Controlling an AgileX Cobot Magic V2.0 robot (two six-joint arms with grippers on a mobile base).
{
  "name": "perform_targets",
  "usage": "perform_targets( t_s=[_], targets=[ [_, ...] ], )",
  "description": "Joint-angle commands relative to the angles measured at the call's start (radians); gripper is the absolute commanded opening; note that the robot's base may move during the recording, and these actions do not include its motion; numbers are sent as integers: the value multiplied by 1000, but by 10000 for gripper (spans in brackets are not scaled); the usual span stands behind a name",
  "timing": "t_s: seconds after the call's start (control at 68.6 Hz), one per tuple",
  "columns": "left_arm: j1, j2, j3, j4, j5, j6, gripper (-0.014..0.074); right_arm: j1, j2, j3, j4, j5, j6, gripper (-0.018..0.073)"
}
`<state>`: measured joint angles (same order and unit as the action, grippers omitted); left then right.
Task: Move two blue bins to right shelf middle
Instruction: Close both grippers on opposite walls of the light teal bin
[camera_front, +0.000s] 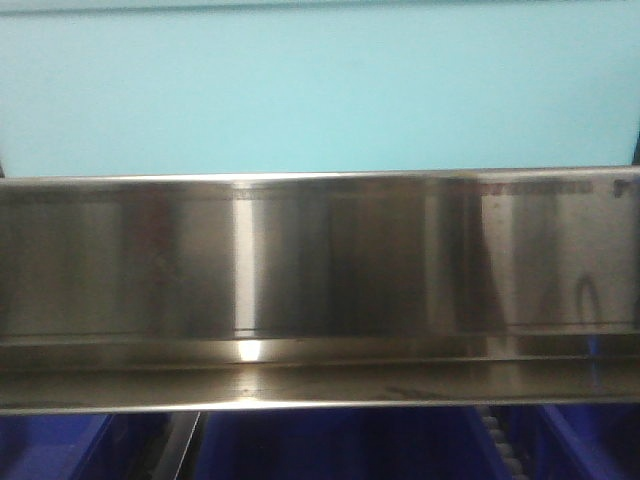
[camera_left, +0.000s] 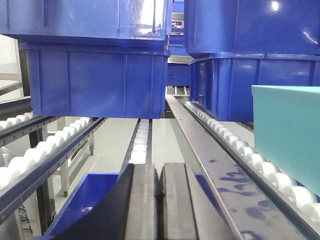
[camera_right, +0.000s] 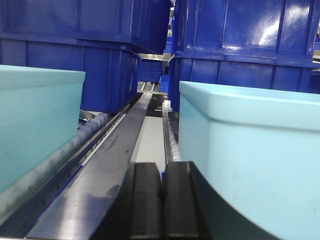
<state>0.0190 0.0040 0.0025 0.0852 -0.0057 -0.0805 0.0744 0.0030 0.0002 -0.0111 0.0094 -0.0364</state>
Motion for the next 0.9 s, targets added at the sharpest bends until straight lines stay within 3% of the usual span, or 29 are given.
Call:
perform_targets(
  t_s=[0.0, 0.889],
  targets=[
    [-2, -4, -2, -5, -19, -2, -111, -3, -3, 0, 3, -18, -1, -163],
    [-2, -4, -2, -5, -19, -2, -111, -3, -3, 0, 3, -18, -1, -163]
  ],
)
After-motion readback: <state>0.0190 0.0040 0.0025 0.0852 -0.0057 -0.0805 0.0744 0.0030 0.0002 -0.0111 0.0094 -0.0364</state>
